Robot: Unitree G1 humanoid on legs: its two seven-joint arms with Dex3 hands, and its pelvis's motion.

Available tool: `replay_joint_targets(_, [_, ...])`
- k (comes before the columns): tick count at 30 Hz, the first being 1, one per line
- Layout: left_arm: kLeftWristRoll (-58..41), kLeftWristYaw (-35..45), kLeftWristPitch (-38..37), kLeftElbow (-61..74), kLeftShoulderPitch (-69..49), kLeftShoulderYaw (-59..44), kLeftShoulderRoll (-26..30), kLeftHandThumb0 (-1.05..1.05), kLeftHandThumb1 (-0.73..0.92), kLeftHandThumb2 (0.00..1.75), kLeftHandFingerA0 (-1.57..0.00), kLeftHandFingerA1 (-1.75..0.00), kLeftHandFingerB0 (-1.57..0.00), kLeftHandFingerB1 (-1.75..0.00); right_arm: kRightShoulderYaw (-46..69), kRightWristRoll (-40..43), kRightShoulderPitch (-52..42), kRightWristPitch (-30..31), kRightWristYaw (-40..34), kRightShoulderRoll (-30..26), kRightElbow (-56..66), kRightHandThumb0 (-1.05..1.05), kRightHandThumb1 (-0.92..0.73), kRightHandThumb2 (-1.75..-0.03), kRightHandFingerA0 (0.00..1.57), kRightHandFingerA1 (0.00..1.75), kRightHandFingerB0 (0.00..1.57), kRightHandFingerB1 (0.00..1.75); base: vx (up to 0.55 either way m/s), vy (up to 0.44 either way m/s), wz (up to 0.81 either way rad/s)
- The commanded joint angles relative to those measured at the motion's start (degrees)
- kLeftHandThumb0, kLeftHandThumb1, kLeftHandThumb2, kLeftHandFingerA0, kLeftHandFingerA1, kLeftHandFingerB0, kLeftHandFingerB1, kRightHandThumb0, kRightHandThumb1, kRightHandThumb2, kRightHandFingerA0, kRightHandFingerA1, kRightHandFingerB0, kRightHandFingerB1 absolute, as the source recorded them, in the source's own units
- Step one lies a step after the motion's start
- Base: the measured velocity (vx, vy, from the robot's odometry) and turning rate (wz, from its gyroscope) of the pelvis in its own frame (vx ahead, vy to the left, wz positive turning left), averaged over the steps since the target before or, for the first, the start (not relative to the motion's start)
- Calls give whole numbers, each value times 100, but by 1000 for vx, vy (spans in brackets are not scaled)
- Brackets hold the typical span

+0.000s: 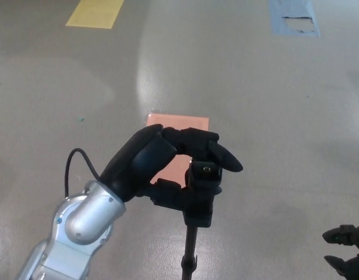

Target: The robot uses its left hand to grab the top of a phone stand kept on the floor and rotates it anti-clockwise

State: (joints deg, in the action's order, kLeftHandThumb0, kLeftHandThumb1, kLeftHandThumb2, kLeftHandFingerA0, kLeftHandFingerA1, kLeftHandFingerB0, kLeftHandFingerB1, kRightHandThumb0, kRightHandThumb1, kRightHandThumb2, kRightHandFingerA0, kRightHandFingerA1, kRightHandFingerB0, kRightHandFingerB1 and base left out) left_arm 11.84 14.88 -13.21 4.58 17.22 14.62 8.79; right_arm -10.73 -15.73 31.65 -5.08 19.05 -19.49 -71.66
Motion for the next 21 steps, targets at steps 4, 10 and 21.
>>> replay_joint_targets(4, [-987,704,1166,174,-164,-124,-8,-15,71,62,-104,-67,-86,-54,-21,-64,86,140,-16,-92,-58,-48,-72,-81,34,46,13,36,0,0,0])
replay_joint_targets(10, [-1049,717,1263,234,-167,-111,11,-16,71,62,-105,-68,-87,-54,-26,-65,101,145,16,-92,-46,-49,-72,-81,33,46,13,36,0,0,0])
replay_joint_targets(21, [-1226,674,1693,404,-172,-88,-24,-16,70,62,-106,-68,-87,-53,21,-36,143,162,31,-108,-44,-49,-72,-81,34,46,13,36,0,0,0])
